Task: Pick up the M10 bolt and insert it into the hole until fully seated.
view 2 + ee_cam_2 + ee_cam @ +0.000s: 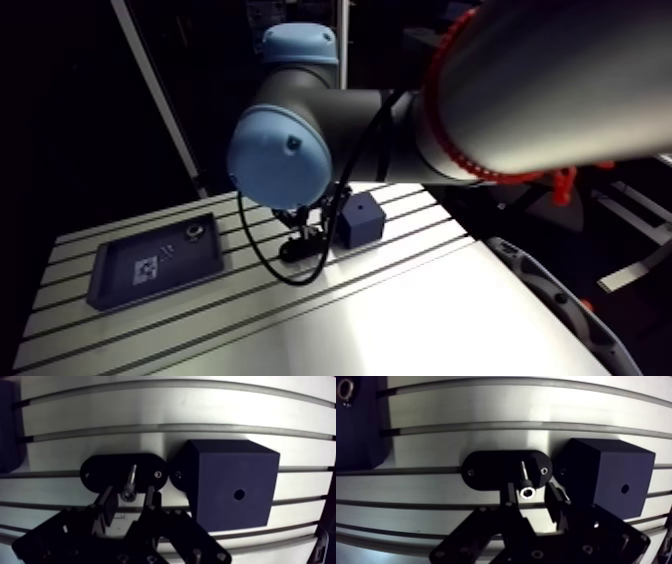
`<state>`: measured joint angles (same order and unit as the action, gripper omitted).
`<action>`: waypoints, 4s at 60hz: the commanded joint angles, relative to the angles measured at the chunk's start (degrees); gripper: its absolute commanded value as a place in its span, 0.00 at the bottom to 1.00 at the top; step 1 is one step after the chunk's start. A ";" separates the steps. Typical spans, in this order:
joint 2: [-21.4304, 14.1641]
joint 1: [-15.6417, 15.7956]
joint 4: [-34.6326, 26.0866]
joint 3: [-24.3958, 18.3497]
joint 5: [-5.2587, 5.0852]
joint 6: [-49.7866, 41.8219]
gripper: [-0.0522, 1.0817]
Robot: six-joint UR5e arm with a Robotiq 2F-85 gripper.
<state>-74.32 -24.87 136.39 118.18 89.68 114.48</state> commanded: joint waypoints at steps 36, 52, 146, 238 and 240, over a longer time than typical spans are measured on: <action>0.19 0.08 -0.02 -0.09 -0.16 0.00 0.61; 0.26 0.08 -0.02 -0.18 -0.25 0.00 0.62; -0.59 0.52 -0.70 -1.40 -1.22 -0.25 0.84; 7.41 -3.77 -44.42 -35.29 6.52 -7.12 1.00; 7.70 -4.01 -45.24 -35.49 6.52 -7.12 1.00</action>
<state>-68.89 -27.48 93.49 84.74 94.65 107.21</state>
